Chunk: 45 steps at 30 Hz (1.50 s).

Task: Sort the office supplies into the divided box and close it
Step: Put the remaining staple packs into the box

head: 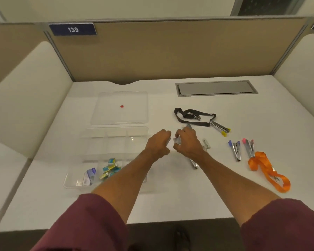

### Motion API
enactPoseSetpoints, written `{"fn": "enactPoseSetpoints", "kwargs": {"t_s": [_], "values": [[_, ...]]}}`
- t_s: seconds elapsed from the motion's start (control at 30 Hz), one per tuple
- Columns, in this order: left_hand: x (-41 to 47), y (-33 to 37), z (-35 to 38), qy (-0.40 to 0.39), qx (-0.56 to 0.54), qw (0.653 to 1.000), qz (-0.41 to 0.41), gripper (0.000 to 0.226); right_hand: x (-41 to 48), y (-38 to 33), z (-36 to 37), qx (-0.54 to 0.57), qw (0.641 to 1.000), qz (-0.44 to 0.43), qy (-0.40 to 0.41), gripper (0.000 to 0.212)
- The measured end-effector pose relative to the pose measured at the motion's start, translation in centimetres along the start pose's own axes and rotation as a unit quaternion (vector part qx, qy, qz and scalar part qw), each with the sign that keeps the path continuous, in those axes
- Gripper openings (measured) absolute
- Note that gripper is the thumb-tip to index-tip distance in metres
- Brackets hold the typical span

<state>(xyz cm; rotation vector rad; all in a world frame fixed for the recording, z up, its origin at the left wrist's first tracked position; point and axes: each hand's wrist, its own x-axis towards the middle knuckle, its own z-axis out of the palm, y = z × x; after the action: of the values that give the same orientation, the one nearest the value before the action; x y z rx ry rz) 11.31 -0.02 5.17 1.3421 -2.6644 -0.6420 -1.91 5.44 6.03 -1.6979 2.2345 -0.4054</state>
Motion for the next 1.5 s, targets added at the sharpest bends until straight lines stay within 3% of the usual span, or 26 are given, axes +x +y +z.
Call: {"fn": "enactPoseSetpoints", "kwargs": {"t_s": [0.47, 0.7, 0.83, 1.03, 1.2, 1.5], "values": [[-14.7, -17.8, -6.5, 0.141, -0.067, 0.972, -0.173, 0.040, -1.7, -20.5, 8.6, 0.026, 0.986, -0.154, -0.061, 0.037], [-17.6, -21.8, -4.5, 0.059, -0.080, 0.964, -0.247, 0.036, -2.2, -24.8, 11.2, 0.025, 0.976, -0.197, -0.091, 0.035], [-18.3, -22.5, -3.6, 0.057, -0.095, 0.966, -0.234, 0.025, -2.6, -25.8, 12.3, 0.034, 0.965, -0.237, -0.104, 0.031], [-19.4, -23.3, -3.6, 0.149, -0.074, 0.965, -0.202, 0.046, -2.9, -26.7, 13.5, 0.021, 0.959, -0.251, -0.129, 0.028], [-19.2, -23.6, -4.3, 0.145, -0.057, 0.972, -0.178, 0.052, -3.4, -26.2, 13.6, -0.022, 0.958, -0.239, -0.159, 0.042], [-15.1, -19.3, -5.1, 0.107, -0.010, 0.986, -0.125, 0.055, -3.8, -20.3, 10.1, -0.008, 0.982, -0.176, -0.065, 0.040]]}}
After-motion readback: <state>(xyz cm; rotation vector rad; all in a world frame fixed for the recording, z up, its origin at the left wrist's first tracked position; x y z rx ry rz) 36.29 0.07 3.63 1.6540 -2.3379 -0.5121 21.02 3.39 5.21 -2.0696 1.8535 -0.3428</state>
